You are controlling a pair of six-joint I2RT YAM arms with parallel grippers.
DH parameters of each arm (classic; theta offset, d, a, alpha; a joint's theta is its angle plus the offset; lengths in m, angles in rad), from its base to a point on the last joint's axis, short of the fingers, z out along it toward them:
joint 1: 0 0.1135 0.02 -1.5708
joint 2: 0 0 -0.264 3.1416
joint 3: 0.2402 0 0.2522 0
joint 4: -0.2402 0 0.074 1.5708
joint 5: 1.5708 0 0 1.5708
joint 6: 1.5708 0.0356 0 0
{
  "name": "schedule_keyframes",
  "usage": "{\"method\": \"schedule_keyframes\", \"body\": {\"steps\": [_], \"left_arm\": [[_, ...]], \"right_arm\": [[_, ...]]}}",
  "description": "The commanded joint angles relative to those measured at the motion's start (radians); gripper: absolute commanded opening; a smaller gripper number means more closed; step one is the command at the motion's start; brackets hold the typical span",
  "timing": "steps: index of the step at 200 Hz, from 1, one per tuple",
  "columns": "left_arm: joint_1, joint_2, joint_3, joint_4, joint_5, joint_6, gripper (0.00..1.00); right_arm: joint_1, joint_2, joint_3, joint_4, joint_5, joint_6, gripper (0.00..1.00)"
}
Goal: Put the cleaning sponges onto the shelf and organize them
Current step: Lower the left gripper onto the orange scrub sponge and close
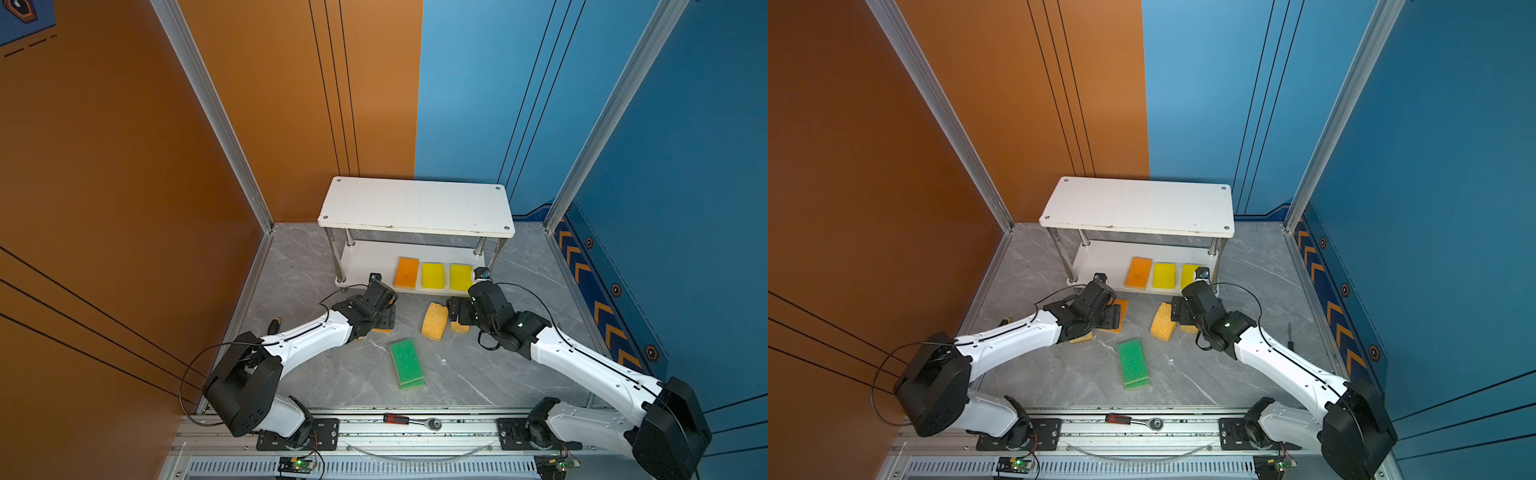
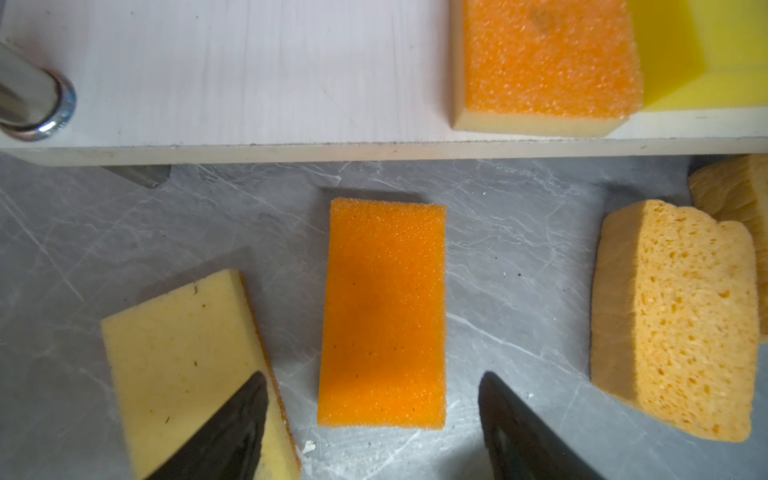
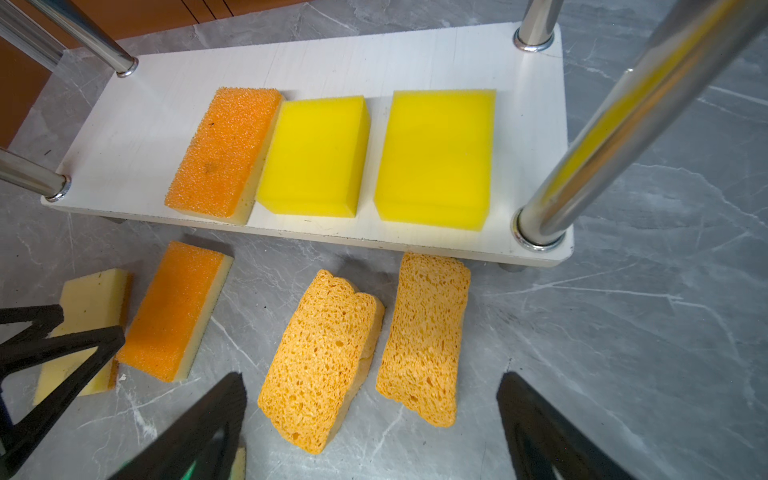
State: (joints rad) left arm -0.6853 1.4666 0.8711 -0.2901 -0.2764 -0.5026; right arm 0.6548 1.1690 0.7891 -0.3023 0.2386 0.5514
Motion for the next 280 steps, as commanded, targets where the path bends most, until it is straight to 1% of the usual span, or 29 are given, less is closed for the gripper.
{"method": "schedule_keyframes", "body": {"steps": [1,13,33,35,37,56,168,240,266,280], "left_arm": [[0.002,0.037,0.000,-0.031,-0.008,0.007,0.83],[0.002,0.054,0.002,-0.025,-0.003,0.005,0.85],[-0.002,0.077,0.007,-0.018,-0.001,0.004,0.85],[-0.002,0.079,0.008,-0.017,-0.001,0.004,0.89],[-0.002,0.082,0.008,-0.017,0.000,0.004,0.90],[-0.003,0.107,0.018,-0.015,0.004,0.006,0.91],[-0.018,0.186,0.063,-0.005,0.020,0.001,0.92],[-0.033,0.234,0.063,-0.002,0.023,-0.015,0.93],[-0.036,0.241,0.061,0.000,0.021,-0.019,0.91],[-0.036,0.245,0.059,0.003,0.022,-0.020,0.89]], "right_arm": [[0.006,0.009,0.015,0.012,0.004,0.010,0.94],[0.006,0.006,0.012,0.010,0.006,0.011,0.94],[0.006,0.003,0.009,0.009,0.008,0.012,0.94],[0.006,0.003,0.009,0.009,0.008,0.012,0.94],[0.006,0.003,0.009,0.009,0.008,0.012,0.94],[0.006,0.002,0.009,0.009,0.012,0.013,0.94],[0.008,0.000,0.007,0.006,0.014,0.013,0.94],[0.008,-0.005,0.009,0.003,0.017,0.011,0.94],[0.008,-0.003,0.008,0.003,0.016,0.012,0.94],[0.008,-0.004,0.007,0.004,0.016,0.012,0.94]]}}
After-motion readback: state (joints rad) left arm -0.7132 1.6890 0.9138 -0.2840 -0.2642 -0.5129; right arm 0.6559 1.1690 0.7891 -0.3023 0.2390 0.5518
